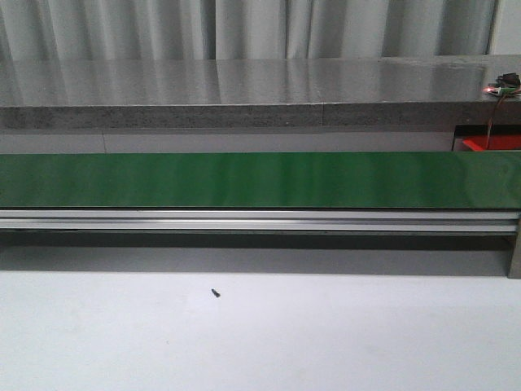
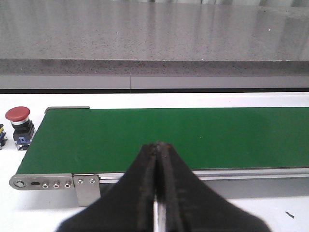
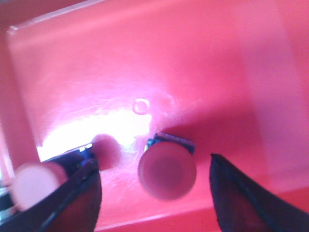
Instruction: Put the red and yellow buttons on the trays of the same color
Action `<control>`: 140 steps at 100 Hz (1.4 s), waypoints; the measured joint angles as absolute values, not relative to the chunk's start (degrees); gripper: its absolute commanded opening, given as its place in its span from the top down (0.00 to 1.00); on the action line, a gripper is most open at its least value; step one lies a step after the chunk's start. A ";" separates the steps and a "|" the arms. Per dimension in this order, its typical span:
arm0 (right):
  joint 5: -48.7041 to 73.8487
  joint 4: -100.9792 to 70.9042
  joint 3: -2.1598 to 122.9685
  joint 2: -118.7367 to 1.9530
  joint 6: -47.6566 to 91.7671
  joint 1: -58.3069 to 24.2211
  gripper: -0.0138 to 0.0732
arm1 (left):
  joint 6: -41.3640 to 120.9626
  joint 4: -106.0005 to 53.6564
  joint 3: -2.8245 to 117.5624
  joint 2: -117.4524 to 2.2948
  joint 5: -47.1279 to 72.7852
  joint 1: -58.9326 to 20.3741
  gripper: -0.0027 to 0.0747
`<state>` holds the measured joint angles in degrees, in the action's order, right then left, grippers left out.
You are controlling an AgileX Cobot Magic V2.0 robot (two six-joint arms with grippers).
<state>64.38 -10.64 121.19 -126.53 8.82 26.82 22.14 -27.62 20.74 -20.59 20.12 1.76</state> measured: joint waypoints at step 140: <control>56.96 -9.77 94.51 -87.12 8.72 5.85 0.92 | 22.14 -27.62 20.74 -20.59 20.12 1.76 0.99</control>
<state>56.96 -9.77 94.51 -87.12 8.72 5.85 22.14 -27.62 20.74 -20.59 20.12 1.76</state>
